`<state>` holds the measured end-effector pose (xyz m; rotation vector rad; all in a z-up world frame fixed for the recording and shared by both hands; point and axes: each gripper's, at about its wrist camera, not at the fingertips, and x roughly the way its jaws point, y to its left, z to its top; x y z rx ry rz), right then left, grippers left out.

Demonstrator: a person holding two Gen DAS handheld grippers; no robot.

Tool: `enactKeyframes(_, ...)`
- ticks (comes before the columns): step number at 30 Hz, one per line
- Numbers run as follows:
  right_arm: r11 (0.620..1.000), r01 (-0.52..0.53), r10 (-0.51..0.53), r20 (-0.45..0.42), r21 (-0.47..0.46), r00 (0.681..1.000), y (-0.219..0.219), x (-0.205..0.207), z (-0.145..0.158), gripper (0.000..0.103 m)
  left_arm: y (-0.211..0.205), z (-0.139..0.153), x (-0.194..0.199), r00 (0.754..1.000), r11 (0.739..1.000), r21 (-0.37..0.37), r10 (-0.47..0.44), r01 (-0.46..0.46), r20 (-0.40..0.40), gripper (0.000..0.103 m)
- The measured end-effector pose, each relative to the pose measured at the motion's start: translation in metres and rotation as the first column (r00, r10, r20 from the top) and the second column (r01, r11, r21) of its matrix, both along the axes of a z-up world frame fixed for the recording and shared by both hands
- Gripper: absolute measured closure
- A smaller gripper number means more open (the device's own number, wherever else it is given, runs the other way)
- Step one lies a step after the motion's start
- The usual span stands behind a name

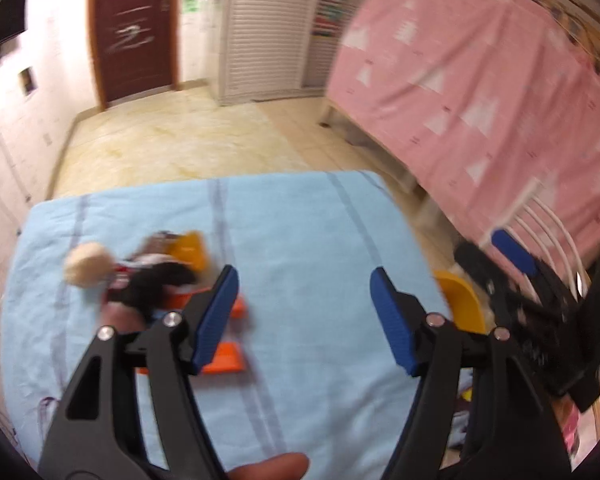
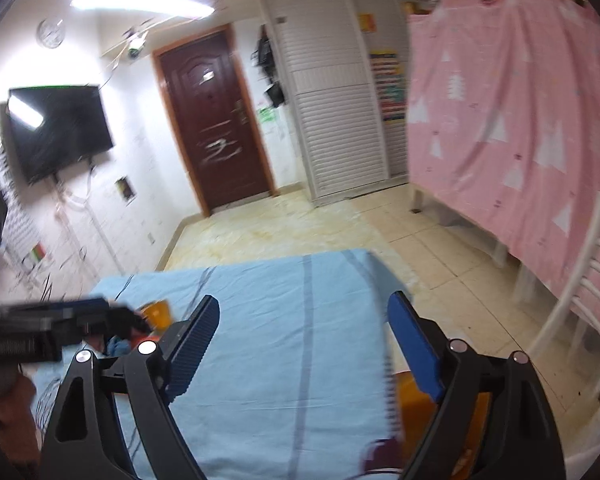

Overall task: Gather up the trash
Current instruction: 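Move both tools back over the remaining items on the bed, then grasp the black-and-pink plush toy with the left tool while the right tool grasps the blue knitted ball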

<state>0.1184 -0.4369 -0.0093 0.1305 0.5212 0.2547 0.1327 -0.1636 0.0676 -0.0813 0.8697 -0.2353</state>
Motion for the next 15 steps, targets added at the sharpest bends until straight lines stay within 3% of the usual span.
enactKeyframes(6, 0.986, -0.158, 0.156, -0.041, -0.056, 0.987, 0.070, 0.004, -0.010, 0.022, 0.060, 0.003, 0.001, 0.994, 0.994, 0.001, 0.112, -0.112, -0.007, 0.037)
enactKeyframes(15, 0.935, -0.333, 0.322, -0.100, -0.124, 0.941, 0.145, -0.002, -0.031, 0.022, 0.089, -0.016, 0.004, 0.988, 0.990, 0.021, 0.139, -0.138, -0.066, 0.037)
